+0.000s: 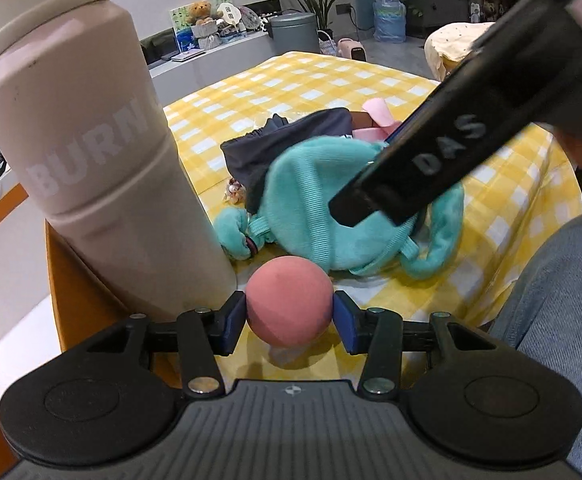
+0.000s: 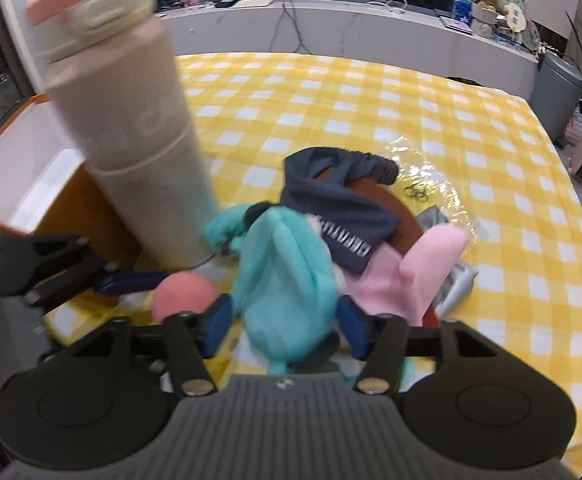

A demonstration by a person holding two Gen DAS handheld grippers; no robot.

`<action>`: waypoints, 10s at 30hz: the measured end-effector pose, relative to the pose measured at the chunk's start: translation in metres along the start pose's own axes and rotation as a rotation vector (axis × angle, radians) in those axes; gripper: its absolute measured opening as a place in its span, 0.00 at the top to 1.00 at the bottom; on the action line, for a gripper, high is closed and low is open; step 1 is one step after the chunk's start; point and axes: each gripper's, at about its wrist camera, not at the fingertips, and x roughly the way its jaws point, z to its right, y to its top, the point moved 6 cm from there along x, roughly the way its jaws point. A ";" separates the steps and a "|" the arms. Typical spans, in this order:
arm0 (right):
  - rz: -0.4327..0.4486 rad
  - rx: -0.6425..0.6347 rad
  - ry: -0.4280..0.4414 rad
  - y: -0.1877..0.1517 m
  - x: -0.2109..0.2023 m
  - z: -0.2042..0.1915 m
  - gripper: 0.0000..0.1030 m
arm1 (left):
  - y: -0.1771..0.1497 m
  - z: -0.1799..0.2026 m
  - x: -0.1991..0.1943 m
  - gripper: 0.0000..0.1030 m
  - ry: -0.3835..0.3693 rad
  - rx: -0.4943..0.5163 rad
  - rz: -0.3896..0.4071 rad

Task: Organize soft objects
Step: 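Close the left gripper on the pink ball while the right gripper grasps the teal backpack strap, then carry the pink ball and teal backpack with both grippers over the white box, then open both grippers to drop the ball and backpack into the box, then move both grippers back over the navy cap and pink cloth, then grasp the navy cap with the left gripper while the right gripper reaches the pink cloth, then lift the navy cap with the left gripper while the right gripper grasps the pink cloth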

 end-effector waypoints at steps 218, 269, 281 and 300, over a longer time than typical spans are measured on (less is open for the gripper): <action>0.104 0.440 -0.209 -0.066 -0.026 0.120 0.50 | 0.083 0.018 0.071 0.60 -0.057 0.172 0.105; -0.037 0.334 -0.121 -0.059 -0.007 0.072 1.00 | -0.003 -0.033 0.011 0.96 -0.102 -0.215 -0.014; -0.053 0.376 -0.155 -0.073 0.003 0.093 0.96 | -0.015 -0.028 0.018 0.47 -0.271 -0.333 -0.042; -0.033 0.344 -0.151 -0.072 -0.003 0.087 0.63 | -0.014 0.003 0.022 0.37 -0.237 -0.183 -0.060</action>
